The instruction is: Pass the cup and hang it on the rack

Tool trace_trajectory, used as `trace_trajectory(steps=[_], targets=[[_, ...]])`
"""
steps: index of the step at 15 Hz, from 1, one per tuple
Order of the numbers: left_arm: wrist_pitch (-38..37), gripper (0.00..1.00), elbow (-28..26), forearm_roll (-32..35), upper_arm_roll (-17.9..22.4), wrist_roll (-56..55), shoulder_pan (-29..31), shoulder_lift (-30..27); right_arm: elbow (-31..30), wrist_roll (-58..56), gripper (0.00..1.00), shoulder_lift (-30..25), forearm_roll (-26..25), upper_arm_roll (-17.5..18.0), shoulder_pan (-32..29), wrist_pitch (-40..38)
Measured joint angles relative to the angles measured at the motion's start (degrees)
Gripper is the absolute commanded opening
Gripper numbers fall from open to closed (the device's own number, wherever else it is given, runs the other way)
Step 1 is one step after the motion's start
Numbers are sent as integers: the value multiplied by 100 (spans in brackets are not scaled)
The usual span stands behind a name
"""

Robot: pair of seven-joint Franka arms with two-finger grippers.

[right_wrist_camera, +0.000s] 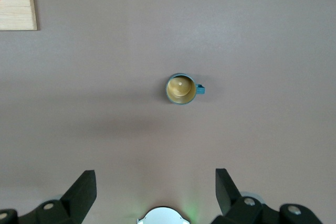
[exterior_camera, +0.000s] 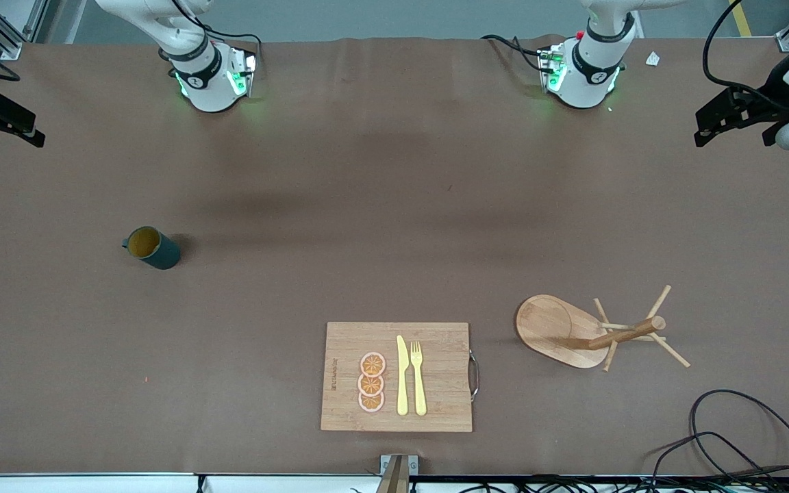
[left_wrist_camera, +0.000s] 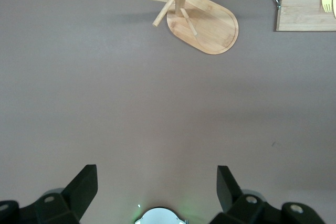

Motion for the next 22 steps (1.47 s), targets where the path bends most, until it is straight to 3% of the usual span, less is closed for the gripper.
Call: trace_trajectory(steps=[22], targets=[[87, 100, 51, -19, -12, 0, -4, 142, -13, 3, 100, 153, 0, -36, -22, 57]])
